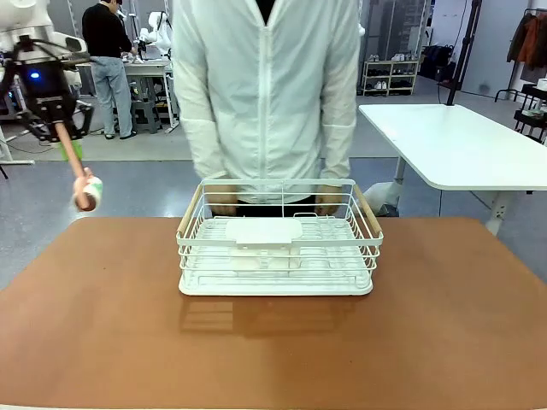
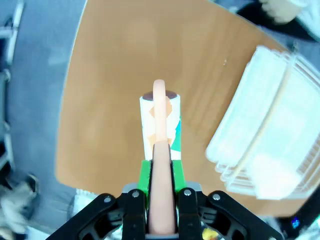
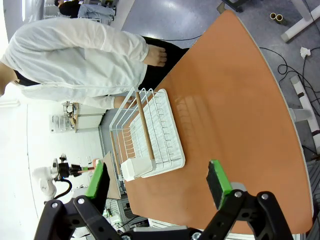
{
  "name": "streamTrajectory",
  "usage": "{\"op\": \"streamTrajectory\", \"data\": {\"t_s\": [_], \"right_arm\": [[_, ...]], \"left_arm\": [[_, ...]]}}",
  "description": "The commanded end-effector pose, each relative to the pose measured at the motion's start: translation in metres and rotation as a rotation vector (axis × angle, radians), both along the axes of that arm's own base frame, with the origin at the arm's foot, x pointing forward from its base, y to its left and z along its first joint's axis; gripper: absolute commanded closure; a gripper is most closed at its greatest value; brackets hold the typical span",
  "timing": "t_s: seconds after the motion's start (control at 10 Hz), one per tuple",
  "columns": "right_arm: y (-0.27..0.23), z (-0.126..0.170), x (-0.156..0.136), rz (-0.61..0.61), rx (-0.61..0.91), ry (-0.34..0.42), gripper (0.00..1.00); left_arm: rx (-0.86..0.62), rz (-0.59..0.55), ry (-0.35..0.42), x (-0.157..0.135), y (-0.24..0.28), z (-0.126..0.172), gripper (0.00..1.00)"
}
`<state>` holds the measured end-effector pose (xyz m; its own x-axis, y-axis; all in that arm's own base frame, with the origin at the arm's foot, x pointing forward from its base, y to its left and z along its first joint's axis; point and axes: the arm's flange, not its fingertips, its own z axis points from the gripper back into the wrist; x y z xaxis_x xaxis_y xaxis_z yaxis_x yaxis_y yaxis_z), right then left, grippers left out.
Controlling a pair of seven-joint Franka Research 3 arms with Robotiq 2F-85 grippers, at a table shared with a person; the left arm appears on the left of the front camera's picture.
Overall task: Clean the table.
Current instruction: Place the Lint Roller down when the Dish drying rack is positioned in the middle of the table.
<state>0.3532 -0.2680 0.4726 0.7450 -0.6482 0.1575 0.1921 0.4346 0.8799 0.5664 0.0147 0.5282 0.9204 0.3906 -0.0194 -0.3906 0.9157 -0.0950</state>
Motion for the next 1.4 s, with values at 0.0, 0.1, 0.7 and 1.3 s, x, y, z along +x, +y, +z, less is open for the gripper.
{"op": "streamTrajectory", "data": {"t_s": [0.0,0.1,0.7,1.3], "right_arm": [[-0.001,0.001,0.0,0.007,0.001,-0.025,0.0],[-0.001,0.001,0.0,0.007,0.001,-0.025,0.0],[-0.001,0.001,0.0,0.007,0.001,-0.025,0.0],[-0.001,0.001,0.0,0.007,0.001,-0.025,0.0]], "left_arm": [[-0.067,0.88,-0.122,0.042,-0.011,-0.012,0.79],[-0.043,0.953,-0.143,0.051,-0.014,-0.029,0.79],[-0.107,1.209,-0.319,0.041,-0.023,-0.112,0.79],[-0.097,1.095,-0.238,0.011,-0.008,-0.177,0.79]]}}
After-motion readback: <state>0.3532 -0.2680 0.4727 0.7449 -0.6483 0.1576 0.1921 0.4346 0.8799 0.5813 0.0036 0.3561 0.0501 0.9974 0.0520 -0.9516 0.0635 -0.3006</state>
